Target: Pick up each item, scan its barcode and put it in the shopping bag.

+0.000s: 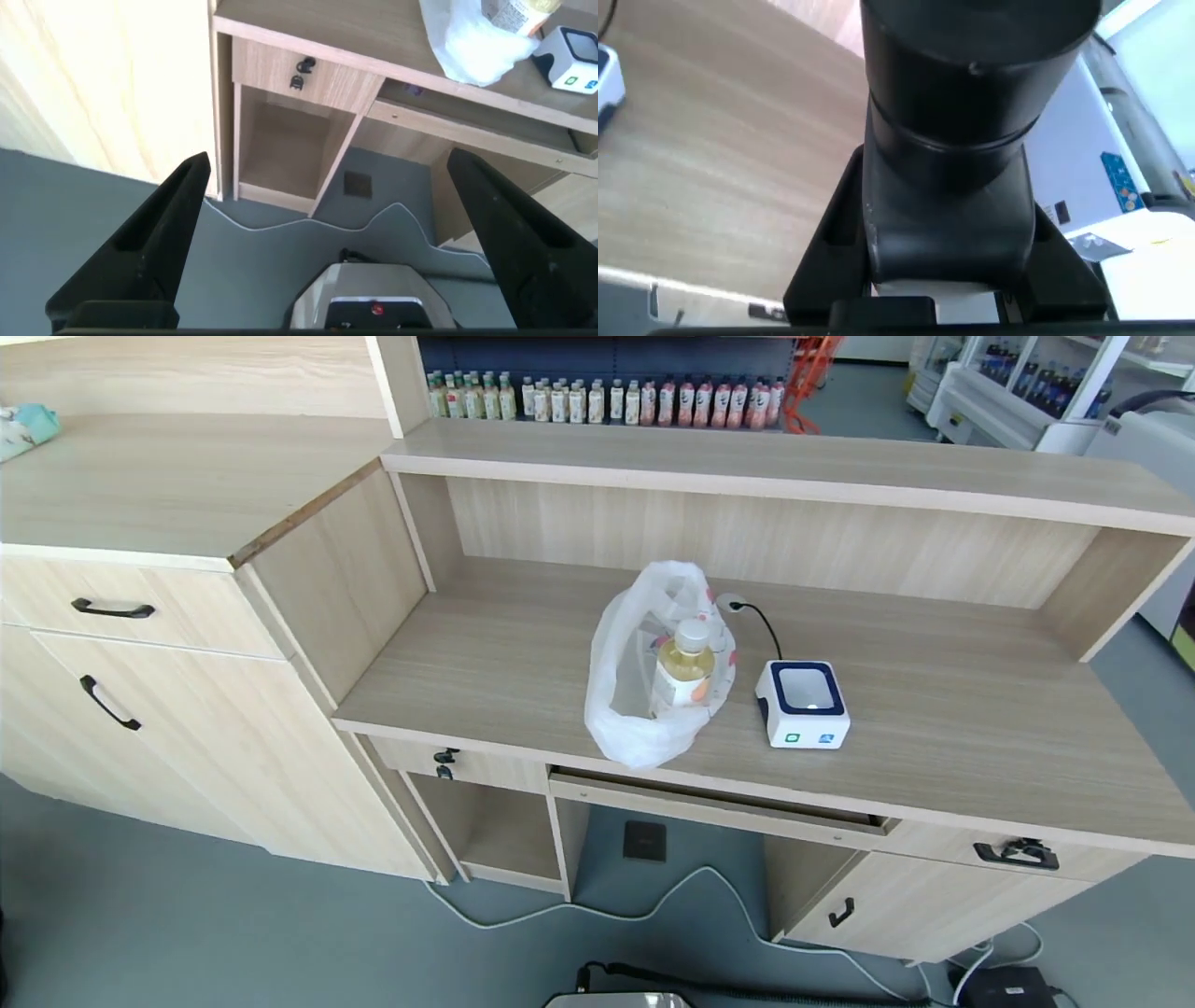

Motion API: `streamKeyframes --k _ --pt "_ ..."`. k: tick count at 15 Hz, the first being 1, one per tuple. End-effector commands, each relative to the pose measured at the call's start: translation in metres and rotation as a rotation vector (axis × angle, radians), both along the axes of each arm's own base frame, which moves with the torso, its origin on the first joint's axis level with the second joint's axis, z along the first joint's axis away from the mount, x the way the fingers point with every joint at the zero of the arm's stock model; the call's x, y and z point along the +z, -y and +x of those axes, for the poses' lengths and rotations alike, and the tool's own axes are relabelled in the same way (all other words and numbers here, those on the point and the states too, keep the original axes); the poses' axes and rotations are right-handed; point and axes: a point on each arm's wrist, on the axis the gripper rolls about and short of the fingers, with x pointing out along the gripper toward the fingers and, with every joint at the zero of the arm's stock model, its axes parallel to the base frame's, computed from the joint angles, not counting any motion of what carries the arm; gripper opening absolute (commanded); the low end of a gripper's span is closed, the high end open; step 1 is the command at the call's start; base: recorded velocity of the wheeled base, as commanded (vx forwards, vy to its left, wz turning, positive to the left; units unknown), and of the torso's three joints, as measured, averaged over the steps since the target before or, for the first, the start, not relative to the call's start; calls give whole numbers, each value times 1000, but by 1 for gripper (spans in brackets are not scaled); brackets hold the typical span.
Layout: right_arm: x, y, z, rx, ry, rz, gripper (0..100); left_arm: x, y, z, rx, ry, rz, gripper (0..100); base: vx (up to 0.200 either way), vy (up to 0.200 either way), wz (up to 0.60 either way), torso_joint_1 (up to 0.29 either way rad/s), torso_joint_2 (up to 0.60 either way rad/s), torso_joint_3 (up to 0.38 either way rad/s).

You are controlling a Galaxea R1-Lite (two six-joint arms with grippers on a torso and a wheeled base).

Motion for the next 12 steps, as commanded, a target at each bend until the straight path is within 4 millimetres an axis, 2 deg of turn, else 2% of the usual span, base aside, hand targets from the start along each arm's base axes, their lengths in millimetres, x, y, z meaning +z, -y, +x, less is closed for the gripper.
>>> streamKeyframes --k 1,3,4,6,9,12 --pt "15 -18 49 31 35 97 0 0 0 0 0 0 0 100 0 0 600 7 2 -2" --pt "18 -34 77 117 15 232 0 0 0 0 0 0 0 100 0 0 600 2 -5 7" --pt "11 -40 91 242 -17 362 0 0 0 0 0 0 0 100 0 0 0 0 0 0" --pt "-3 -49 102 328 -60 552 0 0 0 0 0 0 0 100 0 0 0 0 0 0" --pt "-37 -53 114 311 -162 759 0 0 0 0 0 0 0 100 0 0 0 0 0 0" --pt "-54 -57 133 307 -192 953 0 0 0 0 0 0 0 100 0 0 0 0 0 0"
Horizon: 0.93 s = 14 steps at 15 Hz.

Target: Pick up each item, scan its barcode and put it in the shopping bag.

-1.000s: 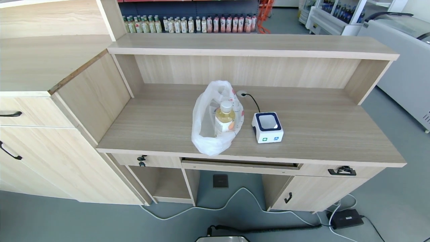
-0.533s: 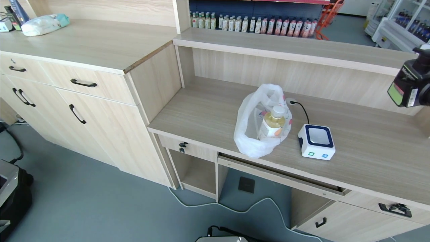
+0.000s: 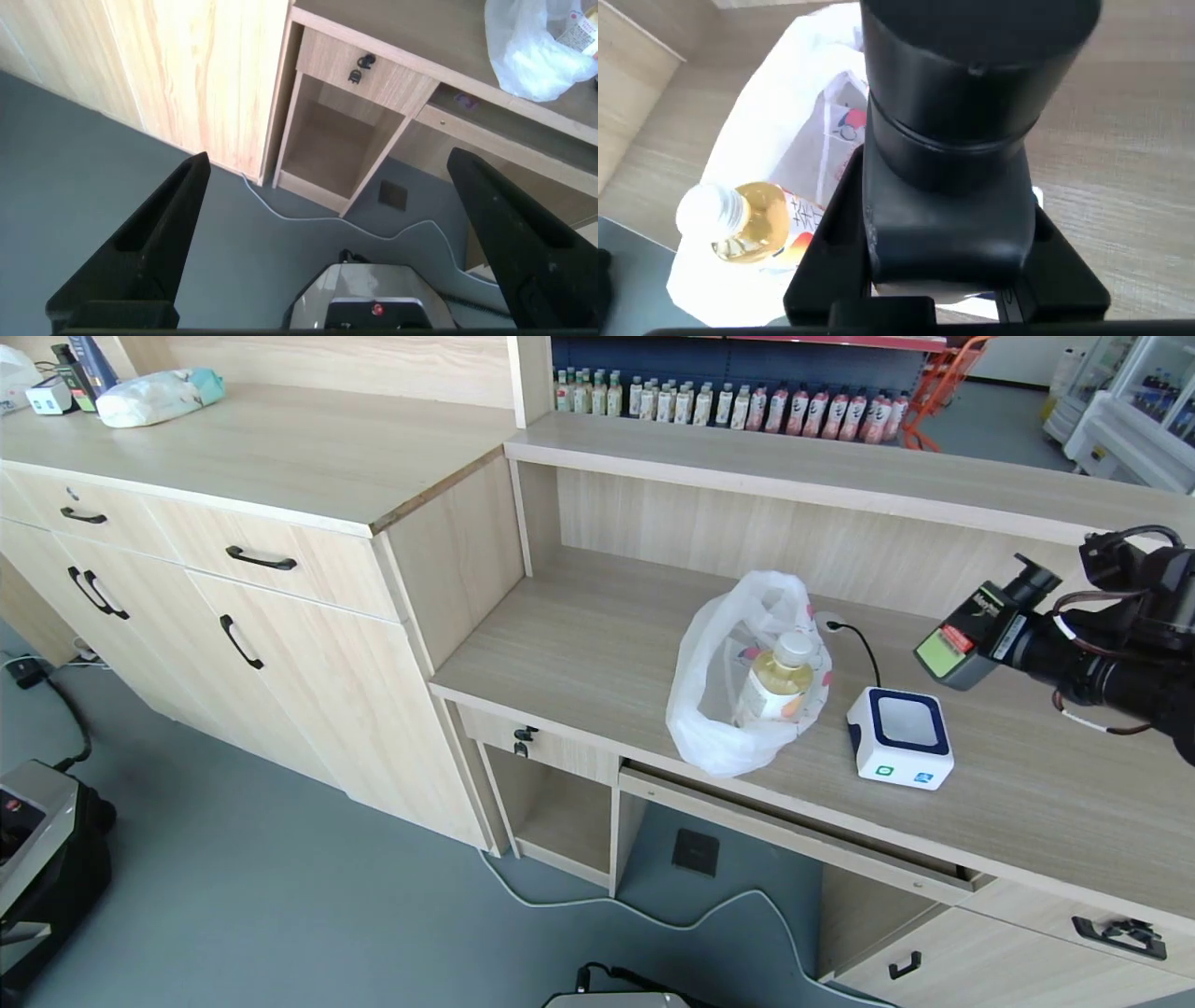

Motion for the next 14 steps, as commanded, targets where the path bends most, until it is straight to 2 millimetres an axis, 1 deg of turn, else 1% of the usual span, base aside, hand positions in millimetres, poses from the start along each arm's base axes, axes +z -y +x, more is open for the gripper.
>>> streamKeyframes --k 1,3,4,7,9,12,14 --pt "-19 -3 23 15 -47 33 0 0 0 0 0 1 0 100 0 0 0 0 0 0" --pt "-33 -7 34 32 -76 18 0 0 0 0 0 1 0 100 0 0 0 0 0 0" --pt "-38 -7 36 38 -82 -19 0 0 0 0 0 1 0 100 0 0 0 0 0 0" --pt "-48 -6 43 44 -93 -25 0 0 0 0 0 1 0 100 0 0 0 0 0 0" --pt "-52 -5 43 70 -102 -21 0 0 0 0 0 1 0 100 0 0 0 0 0 0" --pt "-53 -5 45 71 -101 -25 0 0 0 0 0 1 0 100 0 0 0 0 0 0" --pt "-54 -4 48 76 -94 -57 0 0 0 0 0 1 0 100 0 0 0 0 0 0"
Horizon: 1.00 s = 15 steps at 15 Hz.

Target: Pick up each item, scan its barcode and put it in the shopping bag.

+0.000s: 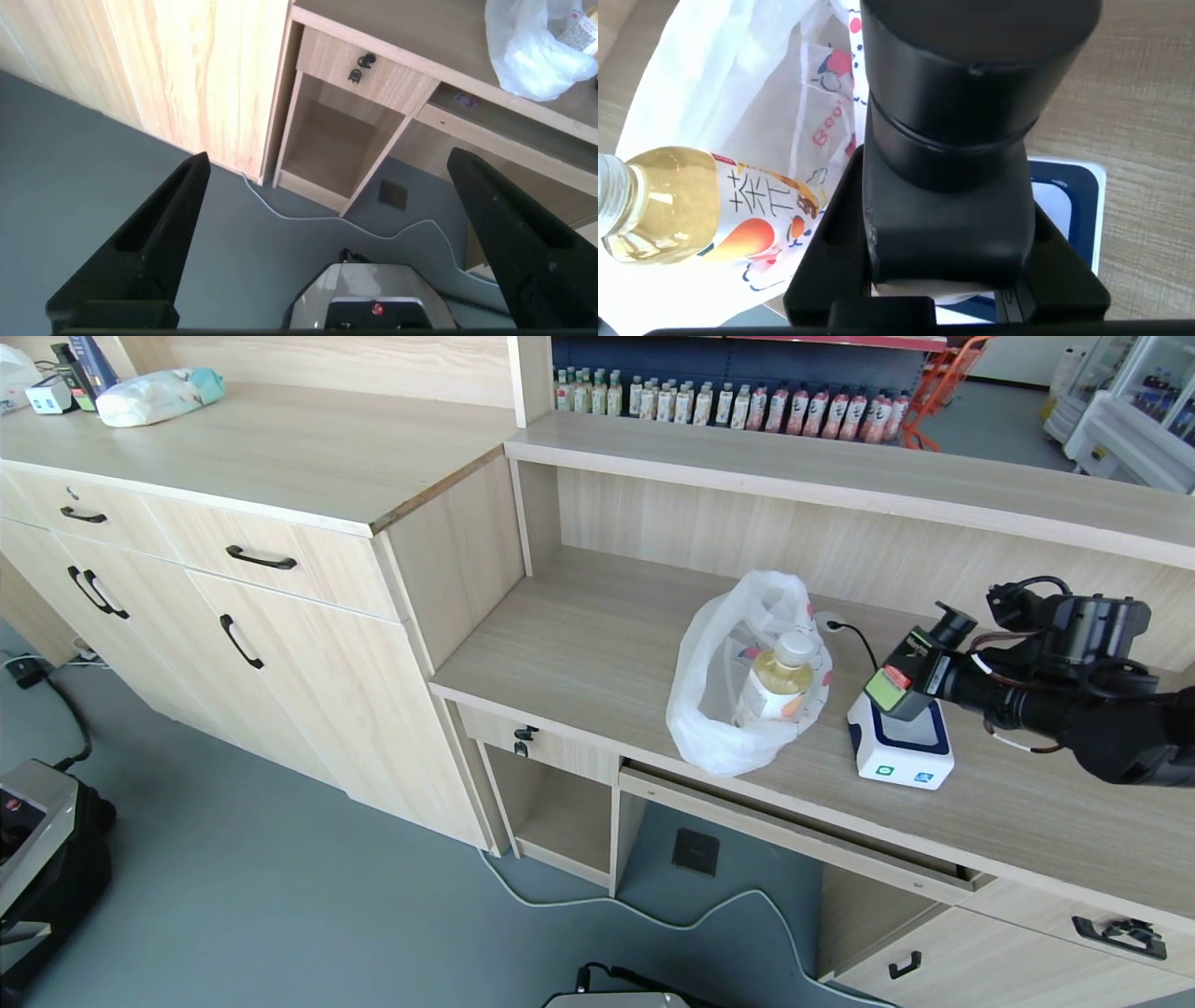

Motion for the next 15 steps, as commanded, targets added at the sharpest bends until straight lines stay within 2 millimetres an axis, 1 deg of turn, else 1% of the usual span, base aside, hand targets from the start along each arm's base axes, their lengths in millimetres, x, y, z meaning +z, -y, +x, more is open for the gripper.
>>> streamKeyframes --k 1,2,4,9,15 --pt "-3 0 2 1 -5 -4 0 0 0 0 0 1 0 100 0 0 0 0 0 0" --pt "-7 1 5 3 15 -16 0 0 0 0 0 1 0 100 0 0 0 0 0 0" --pt "-10 1 6 10 13 -14 0 0 0 0 0 1 0 100 0 0 0 0 0 0" --pt "-12 2 6 46 7 -3 0 0 0 0 0 -1 0 100 0 0 0 0 0 0" --pt "-15 15 1 47 -10 7 0 0 0 0 0 1 0 100 0 0 0 0 0 0"
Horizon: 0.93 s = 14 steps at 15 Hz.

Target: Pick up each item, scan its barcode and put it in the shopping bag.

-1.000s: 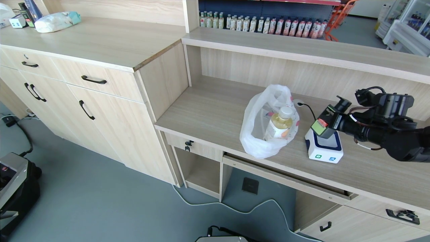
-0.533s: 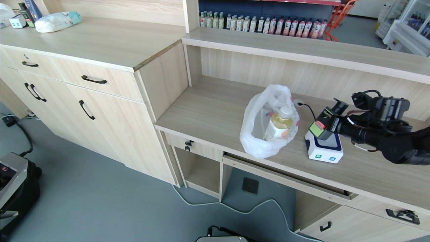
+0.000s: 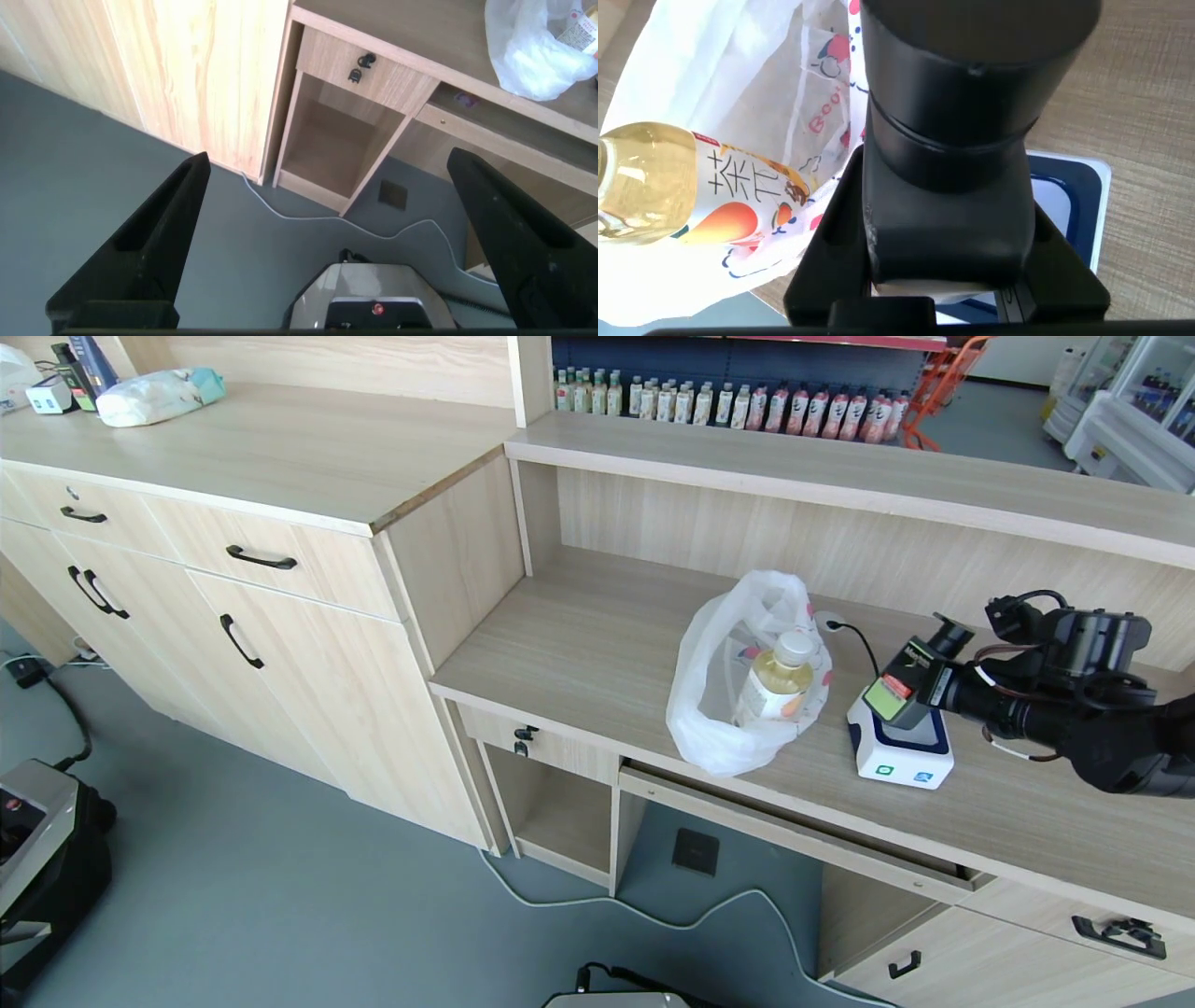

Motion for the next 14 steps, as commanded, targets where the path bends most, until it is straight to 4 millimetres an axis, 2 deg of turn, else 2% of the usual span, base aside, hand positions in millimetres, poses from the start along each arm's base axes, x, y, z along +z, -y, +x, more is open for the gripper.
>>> streamKeyframes --k 1,4,14 --pt "-1 3 -3 -8 -7 1 0 0 0 0 0 1 0 100 0 0 0 0 0 0" --pt "1 4 -7 17 -6 8 0 0 0 0 0 1 0 100 0 0 0 0 0 0" --pt "0 -1 2 81 19 -2 0 0 0 0 0 1 0 100 0 0 0 0 0 0"
